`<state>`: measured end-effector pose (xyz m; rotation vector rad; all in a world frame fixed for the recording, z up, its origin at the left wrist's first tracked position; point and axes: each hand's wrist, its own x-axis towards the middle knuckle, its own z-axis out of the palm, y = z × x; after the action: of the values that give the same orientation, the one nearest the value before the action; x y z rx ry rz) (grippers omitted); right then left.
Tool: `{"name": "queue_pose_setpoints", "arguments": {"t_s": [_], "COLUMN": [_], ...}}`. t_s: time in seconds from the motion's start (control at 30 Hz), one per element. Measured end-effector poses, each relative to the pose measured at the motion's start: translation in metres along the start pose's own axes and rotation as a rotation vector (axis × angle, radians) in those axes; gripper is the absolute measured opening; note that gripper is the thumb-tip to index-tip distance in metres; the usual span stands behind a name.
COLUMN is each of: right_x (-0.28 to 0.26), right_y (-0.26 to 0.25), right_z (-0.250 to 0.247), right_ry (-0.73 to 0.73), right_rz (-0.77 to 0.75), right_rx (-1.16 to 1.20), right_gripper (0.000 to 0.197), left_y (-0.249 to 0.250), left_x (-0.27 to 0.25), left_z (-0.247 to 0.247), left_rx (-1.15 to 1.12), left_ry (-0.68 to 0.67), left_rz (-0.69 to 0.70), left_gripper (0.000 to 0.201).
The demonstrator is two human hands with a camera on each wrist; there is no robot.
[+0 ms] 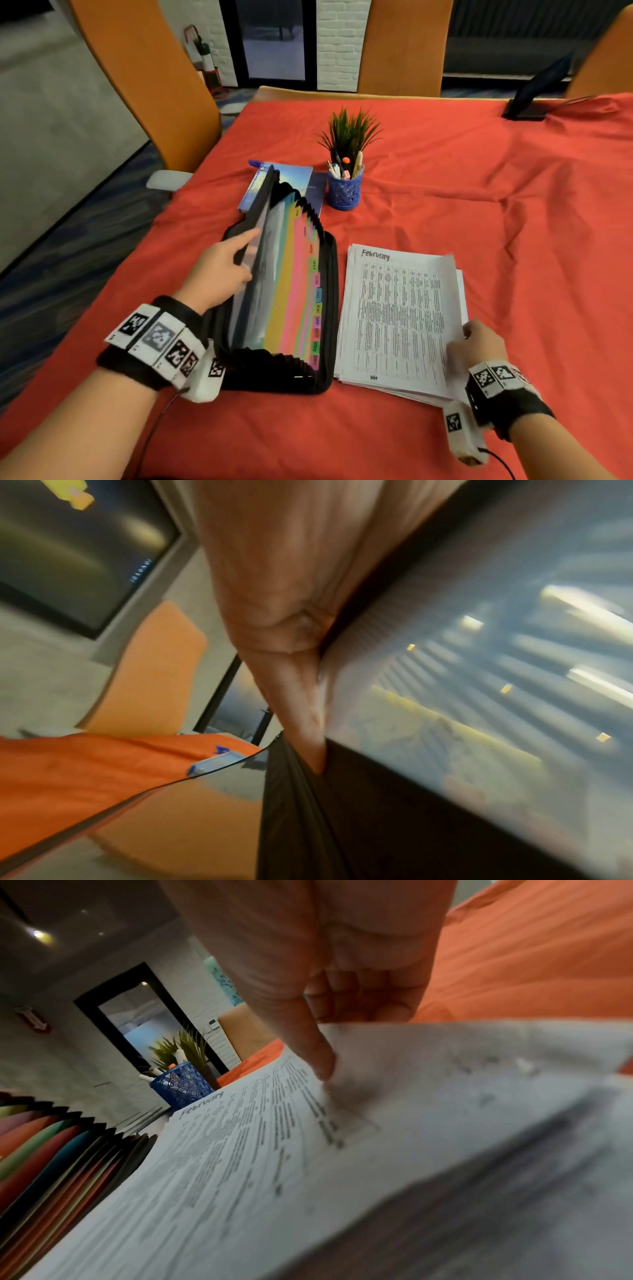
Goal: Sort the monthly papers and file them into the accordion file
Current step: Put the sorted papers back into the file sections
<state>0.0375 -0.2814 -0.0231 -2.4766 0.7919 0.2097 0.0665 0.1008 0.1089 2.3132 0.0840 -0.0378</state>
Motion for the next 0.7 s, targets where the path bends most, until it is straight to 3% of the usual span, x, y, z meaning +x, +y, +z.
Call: {"name": "queue_pose_setpoints", "arguments": {"t_s": [0.1, 0.27, 0.37, 0.47, 0.7], "right_x": [-0.001, 0.001, 0.003, -0.001, -0.010], "right_y": [0.006, 0.010, -0.001, -0.013, -0.026], "right_z": [-0.002, -0.008, -0.001, 0.015, 0.026], "right_ry": [0.062, 0.099, 0.024, -0.047, -0.025], "right_rz": [-0.005, -0.021, -0.080, -0.098, -0.091], "right_rx": [0.077, 0.127, 0.033, -0.167, -0.408], "right_gripper": [0.008, 0.006, 0.003, 0.016, 0.026], "left_y": [-0.009, -0.003, -0.002, -0.006, -0.021], "left_x": [-0.003, -0.007, -0.006, -0.002, 0.002], "left_z": [-0.013, -0.027, -0.030, -0.031, -0.020], "left_rx": [-0.197, -0.264, -0.295, -0.272, -0.321], "left_ry": [0.037, 0.067, 0.045, 0.008, -0.044], "left_rz": [-0.035, -0.025, -0.024, -0.031, -0.070], "left_gripper": [0.073, 0.071, 0.071, 0.071, 0.075]}}
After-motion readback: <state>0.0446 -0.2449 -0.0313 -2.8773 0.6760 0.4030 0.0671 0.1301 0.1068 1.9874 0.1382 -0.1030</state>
